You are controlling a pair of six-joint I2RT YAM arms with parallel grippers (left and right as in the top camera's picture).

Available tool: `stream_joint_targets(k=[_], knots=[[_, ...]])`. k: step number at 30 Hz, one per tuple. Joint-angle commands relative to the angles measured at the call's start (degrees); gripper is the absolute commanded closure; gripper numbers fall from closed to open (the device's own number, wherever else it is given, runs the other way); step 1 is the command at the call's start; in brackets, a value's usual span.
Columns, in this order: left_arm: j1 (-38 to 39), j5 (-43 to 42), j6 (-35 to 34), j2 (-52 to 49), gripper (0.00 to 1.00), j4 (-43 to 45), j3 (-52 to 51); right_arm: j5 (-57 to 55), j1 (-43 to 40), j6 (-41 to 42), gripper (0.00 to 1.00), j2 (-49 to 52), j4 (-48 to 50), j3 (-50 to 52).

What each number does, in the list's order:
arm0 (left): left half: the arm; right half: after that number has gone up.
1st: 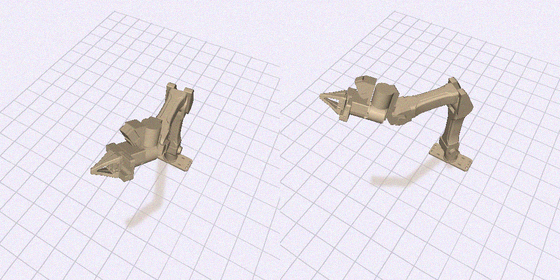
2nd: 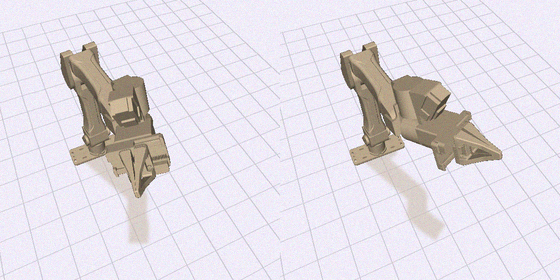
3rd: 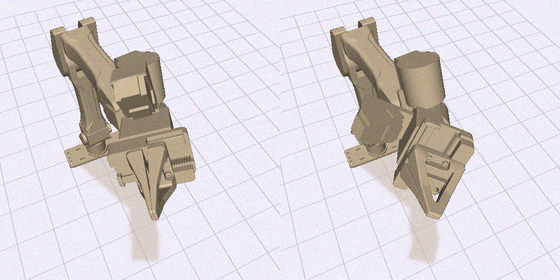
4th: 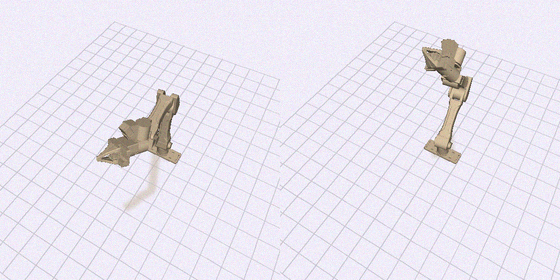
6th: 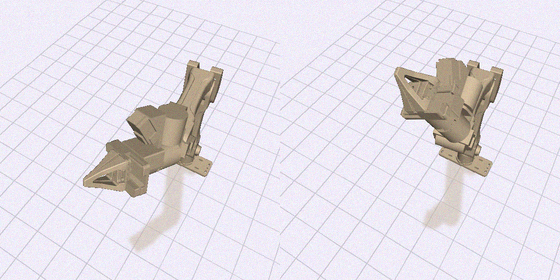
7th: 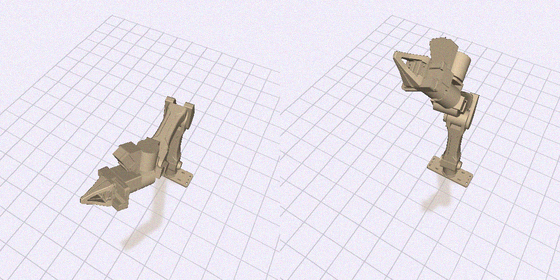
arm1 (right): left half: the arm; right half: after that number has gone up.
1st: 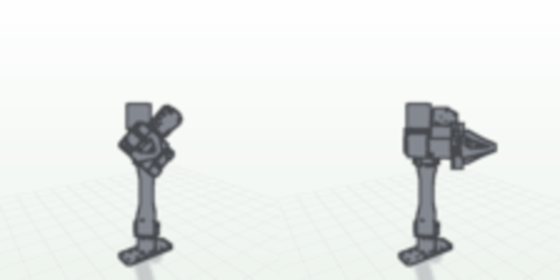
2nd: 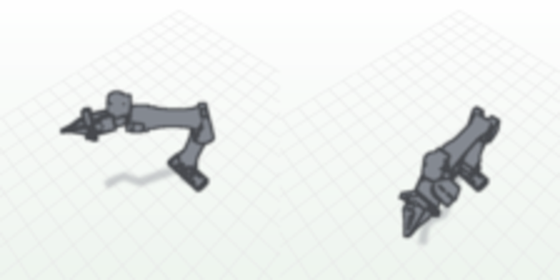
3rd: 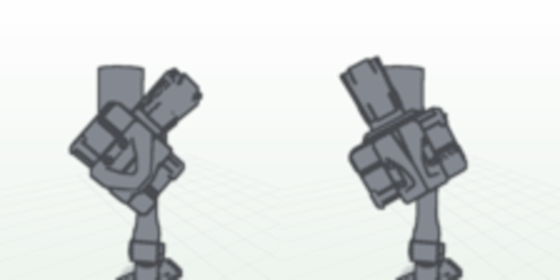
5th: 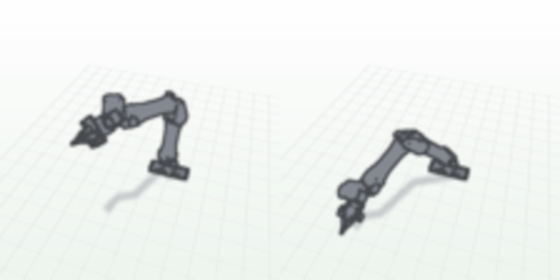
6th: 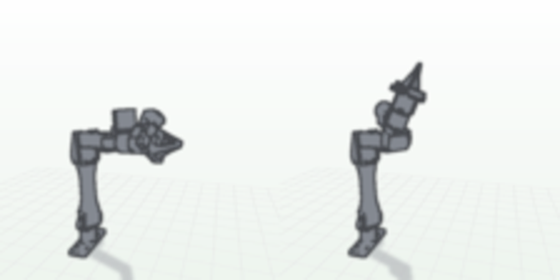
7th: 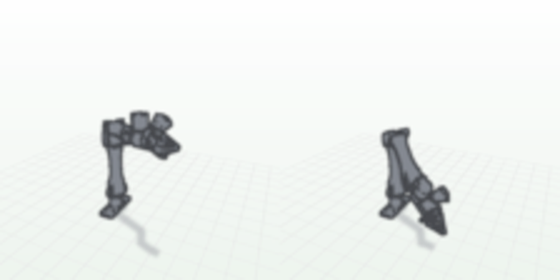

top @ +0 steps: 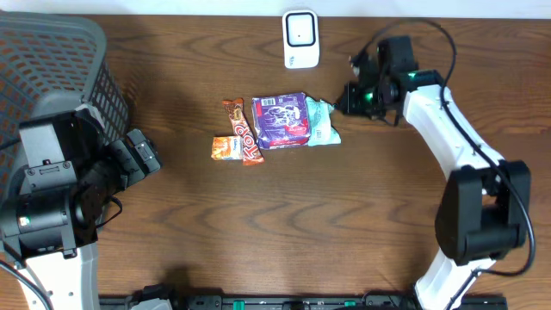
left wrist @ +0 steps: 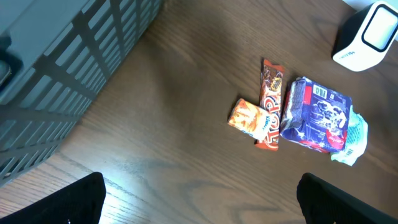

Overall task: Scan the item barcode
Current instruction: 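Move the right gripper toward the mint-green packet beside the purple pack, then grasp the mint-green packet with the right gripper and lift it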

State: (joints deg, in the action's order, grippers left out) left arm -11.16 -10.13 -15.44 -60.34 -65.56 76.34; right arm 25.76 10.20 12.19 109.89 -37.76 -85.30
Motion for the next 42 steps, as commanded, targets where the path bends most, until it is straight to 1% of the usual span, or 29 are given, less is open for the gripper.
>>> stream_joint_targets(k=[1, 2, 3, 4, 8, 12, 17, 21, 25, 29, 31, 35, 37, 40, 42], knots=[[-0.2, 0.3, -0.3, 0.0, 0.02, 0.0, 0.5, -2.4, 2.4, 0.9, 0.89, -1.0, 3.1, -1.1], [-0.2, 0.3, -0.3, 0.0, 0.02, 0.0, 0.5, -3.5, 3.1, 1.8, 0.91, -0.7, 3.8, -1.1], [-0.2, 0.3, -0.3, 0.0, 0.02, 0.0, 0.5, -5.2, 3.8, 2.9, 0.96, -0.1, 4.3, -1.1], [-0.2, 0.3, -0.3, 0.0, 0.02, 0.0, 0.5, -7.4, 4.5, 4.1, 0.99, 0.4, 4.3, -1.1], [-0.2, 0.3, -0.3, 0.0, 0.02, 0.0, 0.5, -16.4, 7.0, 8.2, 0.99, 3.4, 4.1, -1.1], [-0.2, 0.3, -0.3, 0.0, 0.02, 0.0, 0.5, -18.8, 8.2, 8.4, 0.99, 7.0, 3.7, -1.1], [-0.2, 0.3, -0.3, 0.0, 0.02, 0.0, 0.5, -18.3, 8.2, 8.4, 0.99, 11.7, 2.3, -1.1], [-0.2, 0.3, -0.3, 0.0, 0.02, 0.0, 0.5, -18.2, 8.2, 8.4, 0.99, 12.5, -0.2, -1.1], [-0.2, 0.3, -0.3, 0.0, 0.02, 0.0, 0.5, -21.7, 7.1, 8.7, 0.99, 10.2, -4.3, -1.8], [-0.2, 0.3, -0.3, 0.0, 0.02, 0.0, 0.5, -31.0, 5.6, 10.5, 0.99, 4.7, -9.6, -2.1], [-0.2, 0.3, -0.3, 0.0, 0.02, 0.0, 0.5, -33.2, 5.0, 10.5, 0.99, 1.6, -11.2, -2.1], [-0.2, 0.3, -0.3, 0.0, 0.02, 0.0, 0.5, -32.0, 4.8, 10.3, 0.99, -3.8, -11.4, -2.1], [-0.2, 0.3, -0.3, 0.0, 0.02, 0.0, 0.5, -29.4, 4.9, 10.3, 0.99, -5.4, -10.6, -2.1], [-0.2, 0.3, -0.3, 0.0, 0.02, 0.0, 0.5, -24.4, 5.5, 10.2, 0.9, -5.8, -8.1, -2.1], [-0.2, 0.3, -0.3, 0.0, 0.02, 0.0, 0.5, -22.4, 6.4, 10.3, 0.89, -5.2, -6.1, -2.1]])
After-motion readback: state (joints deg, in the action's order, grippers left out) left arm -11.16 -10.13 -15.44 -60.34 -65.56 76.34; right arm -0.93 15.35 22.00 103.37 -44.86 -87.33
